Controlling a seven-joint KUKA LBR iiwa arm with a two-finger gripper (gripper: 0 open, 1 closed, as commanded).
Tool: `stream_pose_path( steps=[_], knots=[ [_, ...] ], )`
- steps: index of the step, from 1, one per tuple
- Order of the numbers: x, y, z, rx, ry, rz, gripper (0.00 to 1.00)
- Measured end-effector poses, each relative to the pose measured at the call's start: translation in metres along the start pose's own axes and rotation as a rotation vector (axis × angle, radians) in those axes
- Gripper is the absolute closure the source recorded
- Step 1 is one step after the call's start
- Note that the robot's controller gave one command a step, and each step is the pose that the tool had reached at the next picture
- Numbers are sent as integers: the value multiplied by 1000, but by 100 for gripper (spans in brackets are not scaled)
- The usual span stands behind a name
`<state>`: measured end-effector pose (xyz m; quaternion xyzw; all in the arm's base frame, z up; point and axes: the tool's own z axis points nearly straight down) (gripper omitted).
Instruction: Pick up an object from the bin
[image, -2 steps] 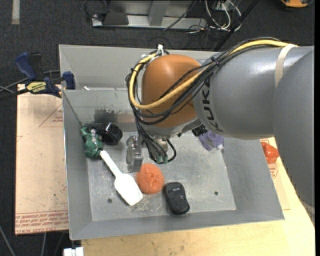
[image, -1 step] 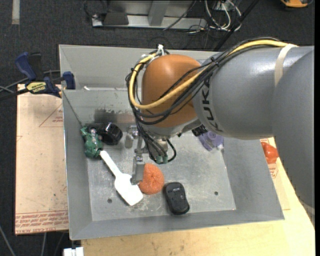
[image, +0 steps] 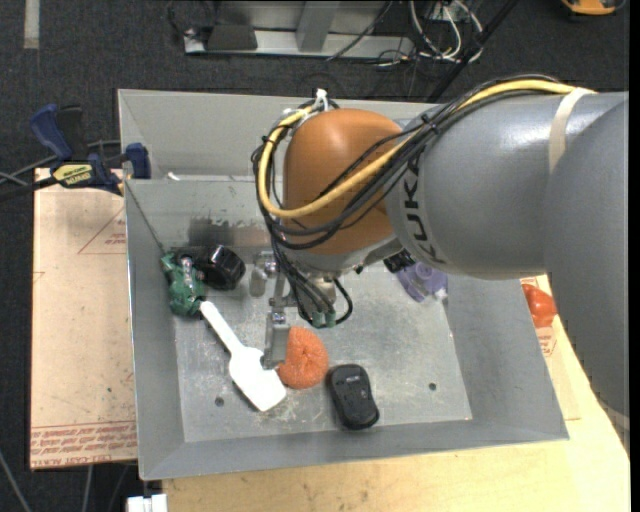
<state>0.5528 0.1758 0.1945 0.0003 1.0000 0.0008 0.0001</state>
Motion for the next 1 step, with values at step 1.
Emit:
stream_pose_path(
  steps=[1],
  knots=[
    [5,-2,11,-1,-7,-50,0]
  ],
)
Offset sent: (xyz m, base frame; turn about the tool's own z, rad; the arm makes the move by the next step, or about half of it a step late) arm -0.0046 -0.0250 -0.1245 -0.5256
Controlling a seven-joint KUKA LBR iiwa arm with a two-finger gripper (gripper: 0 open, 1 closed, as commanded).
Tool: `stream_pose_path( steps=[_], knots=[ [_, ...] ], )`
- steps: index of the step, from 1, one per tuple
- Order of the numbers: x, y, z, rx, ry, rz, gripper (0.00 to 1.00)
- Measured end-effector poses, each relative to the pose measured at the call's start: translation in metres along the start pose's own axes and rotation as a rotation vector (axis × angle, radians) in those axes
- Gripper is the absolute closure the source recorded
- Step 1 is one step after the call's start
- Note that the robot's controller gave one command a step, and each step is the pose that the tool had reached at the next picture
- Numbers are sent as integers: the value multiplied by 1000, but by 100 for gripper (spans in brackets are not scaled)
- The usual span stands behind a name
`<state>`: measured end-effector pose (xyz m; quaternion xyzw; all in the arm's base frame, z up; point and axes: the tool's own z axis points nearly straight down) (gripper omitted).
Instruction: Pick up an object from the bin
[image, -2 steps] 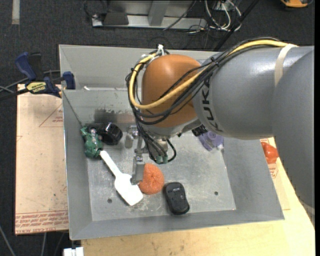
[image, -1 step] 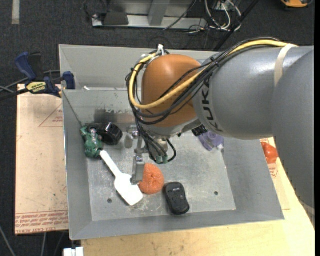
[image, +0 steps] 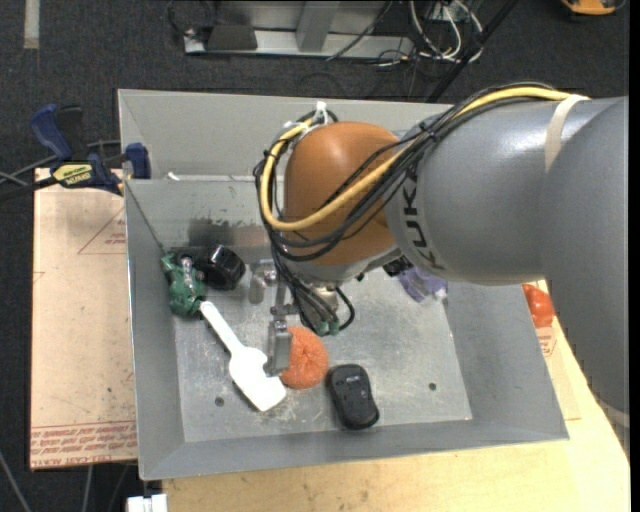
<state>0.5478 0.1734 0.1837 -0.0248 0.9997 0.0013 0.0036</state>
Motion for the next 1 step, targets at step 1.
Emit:
stream_pose_path(
  steps=[1],
  knots=[
    [2,-9,50,-1,1,-240,0]
  ],
)
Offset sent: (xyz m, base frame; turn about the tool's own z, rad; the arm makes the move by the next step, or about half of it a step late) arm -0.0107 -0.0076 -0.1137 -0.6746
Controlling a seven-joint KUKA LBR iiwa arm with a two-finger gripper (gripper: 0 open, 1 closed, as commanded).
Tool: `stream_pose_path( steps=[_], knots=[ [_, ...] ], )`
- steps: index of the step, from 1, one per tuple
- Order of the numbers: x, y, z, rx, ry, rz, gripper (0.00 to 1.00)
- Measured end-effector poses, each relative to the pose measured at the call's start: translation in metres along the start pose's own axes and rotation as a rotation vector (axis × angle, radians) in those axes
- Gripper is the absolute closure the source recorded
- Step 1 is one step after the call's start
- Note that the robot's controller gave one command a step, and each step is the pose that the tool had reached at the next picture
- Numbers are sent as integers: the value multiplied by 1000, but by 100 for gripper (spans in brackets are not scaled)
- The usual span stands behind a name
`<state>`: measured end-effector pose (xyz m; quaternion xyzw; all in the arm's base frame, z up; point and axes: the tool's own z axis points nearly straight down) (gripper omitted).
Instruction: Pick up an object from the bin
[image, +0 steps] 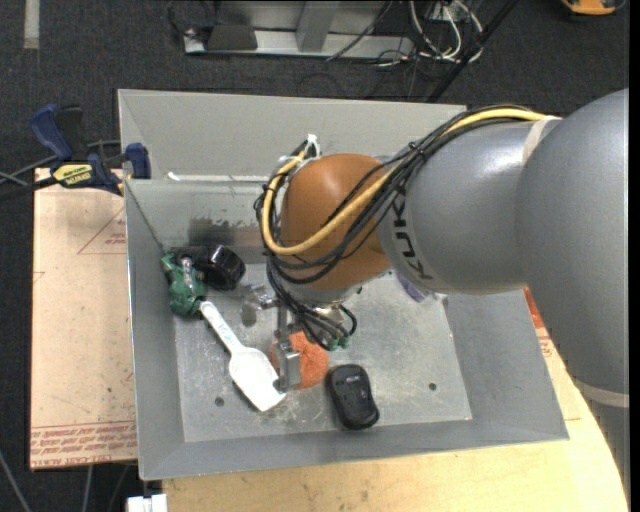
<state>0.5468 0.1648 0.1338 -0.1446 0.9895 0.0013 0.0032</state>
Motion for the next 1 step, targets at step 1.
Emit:
stream_pose_path(
  steps=[1],
  knots=[
    [8,4,62,0,-4,-431,100]
  ],
)
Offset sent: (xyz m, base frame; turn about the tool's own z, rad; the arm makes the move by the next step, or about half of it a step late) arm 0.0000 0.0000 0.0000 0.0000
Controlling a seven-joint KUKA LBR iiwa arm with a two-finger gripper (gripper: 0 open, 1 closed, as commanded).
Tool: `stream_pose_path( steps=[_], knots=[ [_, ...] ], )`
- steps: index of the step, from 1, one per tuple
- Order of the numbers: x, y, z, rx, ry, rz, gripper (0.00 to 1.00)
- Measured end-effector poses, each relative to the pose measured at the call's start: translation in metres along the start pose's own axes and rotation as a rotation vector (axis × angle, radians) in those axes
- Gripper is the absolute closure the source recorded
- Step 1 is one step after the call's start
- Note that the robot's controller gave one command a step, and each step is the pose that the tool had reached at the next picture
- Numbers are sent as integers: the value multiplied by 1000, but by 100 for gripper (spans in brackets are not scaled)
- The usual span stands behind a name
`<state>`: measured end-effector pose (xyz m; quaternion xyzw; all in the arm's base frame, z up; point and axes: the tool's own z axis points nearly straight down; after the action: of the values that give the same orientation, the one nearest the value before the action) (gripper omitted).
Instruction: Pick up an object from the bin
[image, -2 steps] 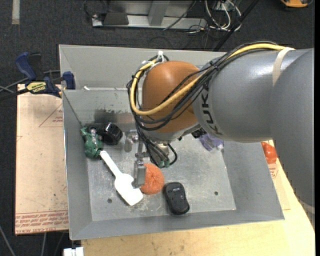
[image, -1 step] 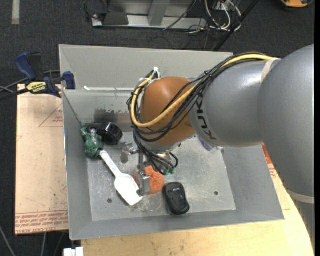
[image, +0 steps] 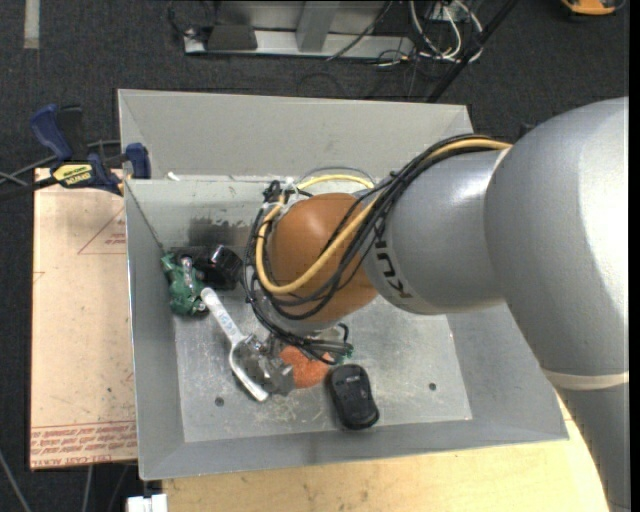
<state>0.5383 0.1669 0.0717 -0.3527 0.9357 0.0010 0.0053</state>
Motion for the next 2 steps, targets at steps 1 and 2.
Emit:
stream_pose_path(
  steps=[1,2],
  knots=[
    [1,0,1,-1,1,0,0],
    [1,0,2,-1,1,0,100]
  ],
)
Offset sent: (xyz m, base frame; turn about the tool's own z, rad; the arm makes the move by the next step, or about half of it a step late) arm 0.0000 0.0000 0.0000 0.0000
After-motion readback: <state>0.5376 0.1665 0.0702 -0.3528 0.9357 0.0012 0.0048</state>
